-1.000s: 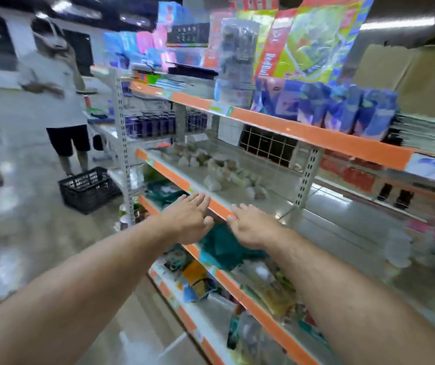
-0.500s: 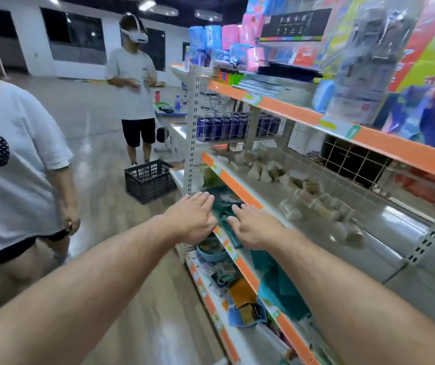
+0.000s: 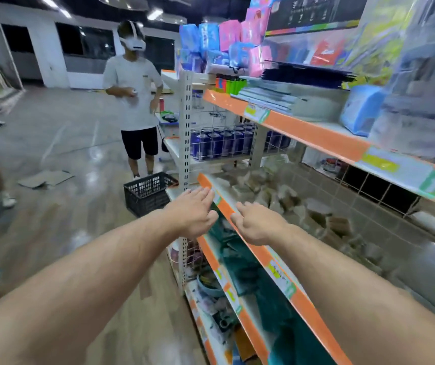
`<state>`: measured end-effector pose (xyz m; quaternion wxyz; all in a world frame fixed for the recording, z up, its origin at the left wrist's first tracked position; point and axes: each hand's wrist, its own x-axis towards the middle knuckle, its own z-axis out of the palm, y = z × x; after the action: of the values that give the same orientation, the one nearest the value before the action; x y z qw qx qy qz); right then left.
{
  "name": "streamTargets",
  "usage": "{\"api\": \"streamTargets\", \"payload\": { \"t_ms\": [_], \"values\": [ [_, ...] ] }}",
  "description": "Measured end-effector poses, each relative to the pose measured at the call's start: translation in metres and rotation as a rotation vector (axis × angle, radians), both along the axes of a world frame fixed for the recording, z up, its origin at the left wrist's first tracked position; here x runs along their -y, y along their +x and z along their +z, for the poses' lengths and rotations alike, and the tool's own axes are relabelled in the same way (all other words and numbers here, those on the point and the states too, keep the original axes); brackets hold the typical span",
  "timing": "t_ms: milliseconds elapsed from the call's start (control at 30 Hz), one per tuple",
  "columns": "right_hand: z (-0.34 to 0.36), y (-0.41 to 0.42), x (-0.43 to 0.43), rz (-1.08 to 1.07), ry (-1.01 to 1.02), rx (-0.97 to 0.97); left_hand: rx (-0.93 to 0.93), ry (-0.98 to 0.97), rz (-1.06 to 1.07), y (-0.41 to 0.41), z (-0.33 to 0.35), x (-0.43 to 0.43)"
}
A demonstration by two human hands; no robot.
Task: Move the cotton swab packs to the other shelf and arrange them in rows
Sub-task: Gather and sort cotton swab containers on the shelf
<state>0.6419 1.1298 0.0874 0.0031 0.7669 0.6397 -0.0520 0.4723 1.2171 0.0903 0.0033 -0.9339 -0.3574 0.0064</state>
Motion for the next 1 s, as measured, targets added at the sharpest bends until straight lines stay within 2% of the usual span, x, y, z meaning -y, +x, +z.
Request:
{"api": "streamTargets", "payload": {
  "t_ms": [167, 433, 600, 900, 1000],
  "values": [
    [0.0, 0.036, -0.039, -0.026, -0.042, 0.007, -0.01, 0.002, -0.049, 0.041, -0.001, -0.045],
    [-0.012, 0.091, -0.118, -0.212, -0.038, -0.13, -0.01, -0.035, -0.199, 0.12, -0.016, -0.149],
    [-0.017, 0.129, -0.166, -0.391, 0.039, -0.049, 0.016, 0.05, -0.358, 0.165, -0.018, -0.22],
    [-0.023, 0.147, -0.214, -0.525, 0.05, -0.018, -0.062, -0.054, -0.481, 0.215, -0.03, -0.31],
    [-0.034, 0.162, -0.22, -0.621, -0.022, -0.029, -0.086, -0.068, -0.535, 0.224, -0.041, -0.318]
  ]
}}
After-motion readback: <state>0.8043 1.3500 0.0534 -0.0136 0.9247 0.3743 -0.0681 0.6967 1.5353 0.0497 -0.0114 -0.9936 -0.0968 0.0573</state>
